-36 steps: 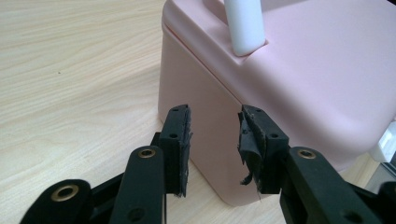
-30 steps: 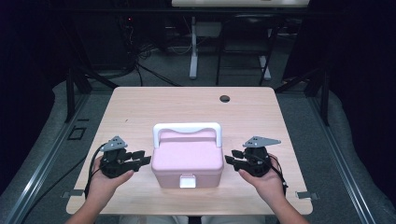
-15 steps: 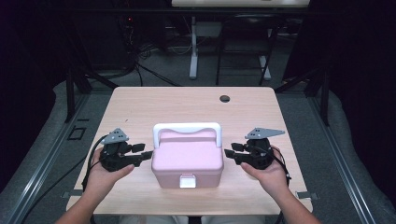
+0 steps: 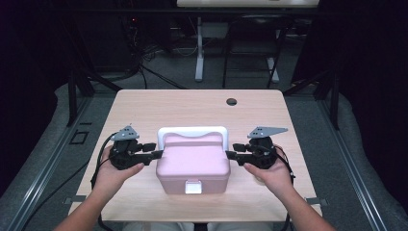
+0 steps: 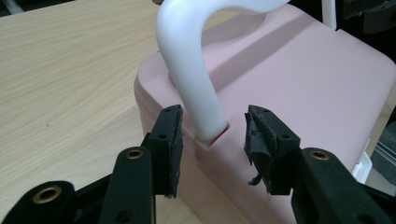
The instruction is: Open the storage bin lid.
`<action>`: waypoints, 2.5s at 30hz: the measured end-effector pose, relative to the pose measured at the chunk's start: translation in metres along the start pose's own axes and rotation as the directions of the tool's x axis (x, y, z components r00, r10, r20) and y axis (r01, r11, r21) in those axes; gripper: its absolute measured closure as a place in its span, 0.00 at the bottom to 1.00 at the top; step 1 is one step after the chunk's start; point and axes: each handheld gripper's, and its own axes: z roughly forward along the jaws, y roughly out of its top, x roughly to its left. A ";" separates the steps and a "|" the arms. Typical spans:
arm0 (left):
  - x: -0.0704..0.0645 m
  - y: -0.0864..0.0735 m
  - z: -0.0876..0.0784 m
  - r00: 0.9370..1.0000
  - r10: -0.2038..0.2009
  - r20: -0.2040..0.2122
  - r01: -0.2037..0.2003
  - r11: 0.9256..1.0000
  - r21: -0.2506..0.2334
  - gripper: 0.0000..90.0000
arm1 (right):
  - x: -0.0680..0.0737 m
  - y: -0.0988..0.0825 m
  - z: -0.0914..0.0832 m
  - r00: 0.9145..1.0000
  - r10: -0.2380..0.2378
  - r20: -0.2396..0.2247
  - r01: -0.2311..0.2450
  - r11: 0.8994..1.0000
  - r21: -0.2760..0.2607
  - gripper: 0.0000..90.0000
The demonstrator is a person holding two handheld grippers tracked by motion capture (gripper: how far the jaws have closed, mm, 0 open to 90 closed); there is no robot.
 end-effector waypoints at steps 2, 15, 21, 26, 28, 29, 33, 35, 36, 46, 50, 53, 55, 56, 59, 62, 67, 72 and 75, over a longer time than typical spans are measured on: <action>0.000 0.001 0.002 1.000 -0.003 0.002 0.003 1.000 0.001 0.63 | -0.001 0.002 0.003 1.000 -0.003 -0.003 0.003 1.000 -0.001 0.63; 0.003 0.006 0.011 1.000 -0.020 0.009 0.020 1.000 0.004 0.64 | -0.004 0.010 0.016 1.000 0.009 -0.016 -0.009 1.000 -0.003 0.62; 0.004 0.005 0.010 1.000 -0.019 -0.002 0.019 1.000 -0.003 0.69 | -0.002 0.009 0.017 1.000 -0.008 -0.007 0.008 1.000 0.003 0.65; 0.004 0.004 0.008 1.000 -0.011 -0.004 0.011 1.000 -0.006 0.73 | -0.001 0.008 0.015 1.000 -0.029 0.005 0.029 1.000 -0.004 0.70; 0.003 0.003 0.008 1.000 -0.011 -0.010 0.011 1.000 -0.012 0.74 | 0.000 0.007 0.014 0.999 -0.035 0.010 0.036 0.999 -0.006 0.73; 0.003 0.003 0.009 1.000 -0.012 -0.012 0.012 1.000 -0.015 0.74 | 0.000 0.007 0.014 0.999 -0.036 0.012 0.036 0.999 -0.005 0.74; 0.001 0.002 0.008 1.000 -0.007 -0.017 0.006 1.000 -0.019 0.75 | 0.000 0.006 0.014 0.999 -0.046 0.024 0.046 0.999 -0.007 0.79; 0.001 0.002 0.008 1.000 -0.003 -0.018 0.003 1.000 -0.019 0.76 | 0.000 0.005 0.013 0.999 -0.045 0.023 0.045 0.999 -0.005 0.80; 0.001 0.002 0.008 1.000 -0.006 -0.017 0.006 1.000 -0.020 0.76 | 0.000 0.005 0.013 0.999 -0.047 0.021 0.047 0.999 -0.005 0.80; 0.000 0.001 0.006 1.000 -0.001 -0.017 0.000 1.000 -0.024 0.78 | 0.001 0.004 0.014 0.999 -0.053 0.005 0.053 0.999 -0.011 0.80; 0.000 0.000 0.006 1.000 -0.002 -0.016 0.002 1.000 -0.023 0.79 | 0.002 0.004 0.014 0.999 -0.051 0.007 0.051 0.999 -0.011 0.81; -0.002 0.000 0.006 1.000 -0.002 -0.024 0.002 1.000 -0.028 0.79 | 0.002 0.003 0.014 0.999 -0.047 0.007 0.047 0.999 -0.012 0.81; -0.002 0.000 0.005 1.000 -0.005 -0.023 0.004 1.000 -0.027 0.80 | 0.003 0.003 0.014 0.999 -0.047 0.007 0.047 0.999 -0.013 0.81; -0.002 0.000 0.005 1.000 -0.005 -0.022 0.004 1.000 -0.026 0.80 | 0.003 0.003 0.014 0.999 -0.049 0.007 0.049 0.999 -0.013 0.81; -0.002 0.000 0.004 1.000 -0.005 -0.020 0.004 1.000 -0.024 0.81 | 0.003 0.003 0.013 0.999 -0.050 0.005 0.050 0.999 -0.011 0.82; -0.003 0.001 0.003 1.000 -0.008 -0.018 0.008 1.000 -0.020 0.81 | 0.004 0.003 0.013 0.999 -0.050 0.006 0.050 0.999 -0.012 0.82; -0.004 0.001 0.003 1.000 -0.007 -0.024 0.007 1.000 -0.020 0.81 | 0.004 0.004 0.012 0.999 -0.050 0.004 0.050 0.999 -0.009 0.82; -0.004 0.003 0.003 1.000 -0.001 -0.023 0.001 1.000 -0.007 0.81 | 0.004 0.004 0.012 0.999 -0.047 0.001 0.047 0.999 -0.008 0.82; -0.003 0.004 0.003 1.000 -0.008 -0.021 0.008 1.000 -0.008 0.81 | 0.003 0.005 0.012 0.999 -0.041 -0.006 0.040 0.999 -0.008 0.82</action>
